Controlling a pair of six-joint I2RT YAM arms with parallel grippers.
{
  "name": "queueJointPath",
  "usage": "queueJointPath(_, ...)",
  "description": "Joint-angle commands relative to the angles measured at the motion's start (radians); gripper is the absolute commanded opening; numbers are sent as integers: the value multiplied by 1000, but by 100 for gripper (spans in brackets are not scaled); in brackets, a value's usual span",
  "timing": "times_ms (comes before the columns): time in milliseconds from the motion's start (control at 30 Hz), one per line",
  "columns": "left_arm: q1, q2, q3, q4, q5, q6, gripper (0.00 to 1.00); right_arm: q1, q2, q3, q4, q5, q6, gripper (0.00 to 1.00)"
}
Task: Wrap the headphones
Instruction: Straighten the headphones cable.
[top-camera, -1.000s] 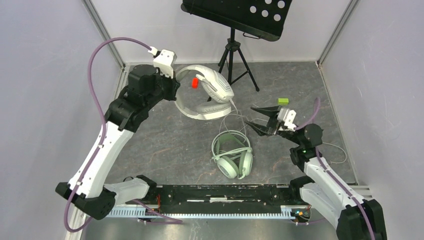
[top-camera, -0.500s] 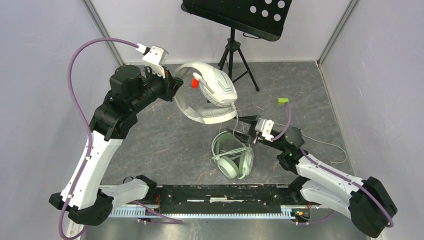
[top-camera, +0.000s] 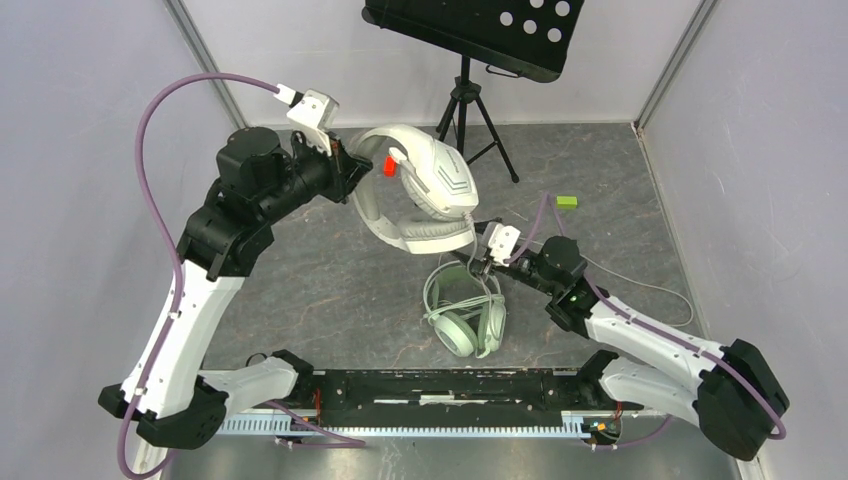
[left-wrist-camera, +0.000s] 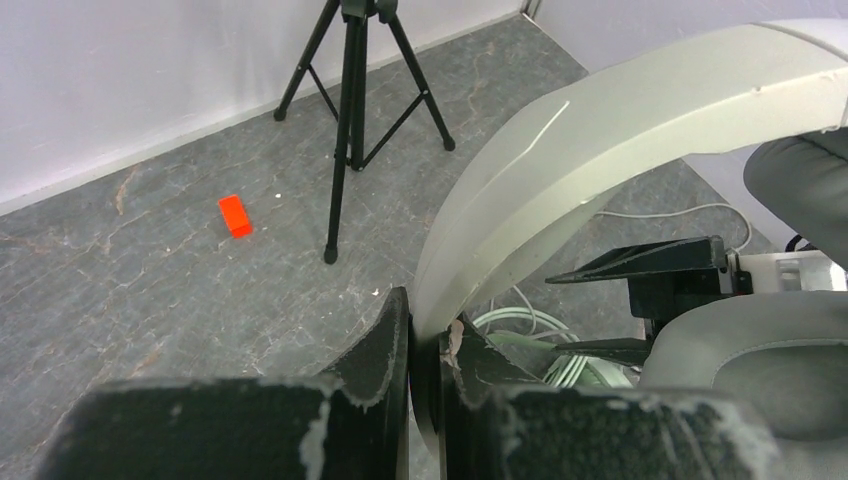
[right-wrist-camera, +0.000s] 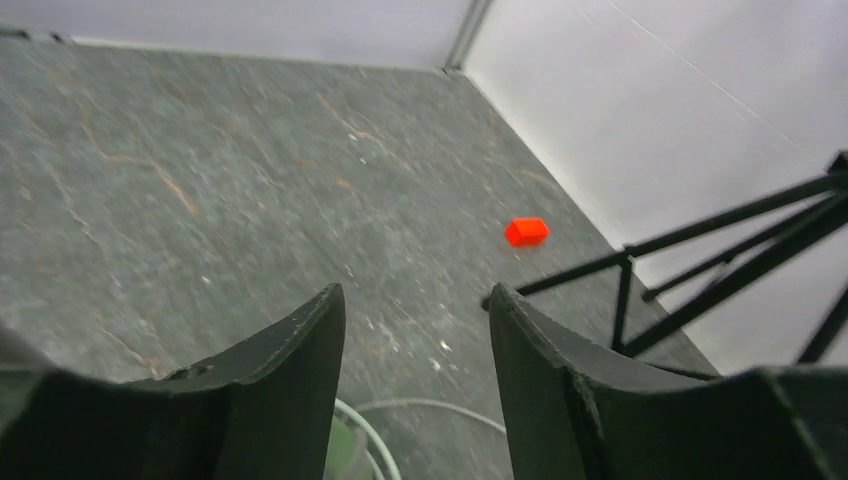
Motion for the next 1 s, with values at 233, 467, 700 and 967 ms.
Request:
queueJointPath(233, 0, -29, 189, 64, -54, -104, 2, -298, -101, 96, -244, -137, -260, 65)
queueJointPath(467, 1, -72, 176, 164, -238, -105, 2, -315, -101, -25, -153, -200, -253, 66)
queueJointPath(700, 0, -39, 251, 206, -242, -111, 2, -315, 15, -117, 148, -424, -153, 65)
queueJointPath(967, 1, -32, 249, 211, -239, -106, 2, -209, 141, -94, 272, -411, -151, 67)
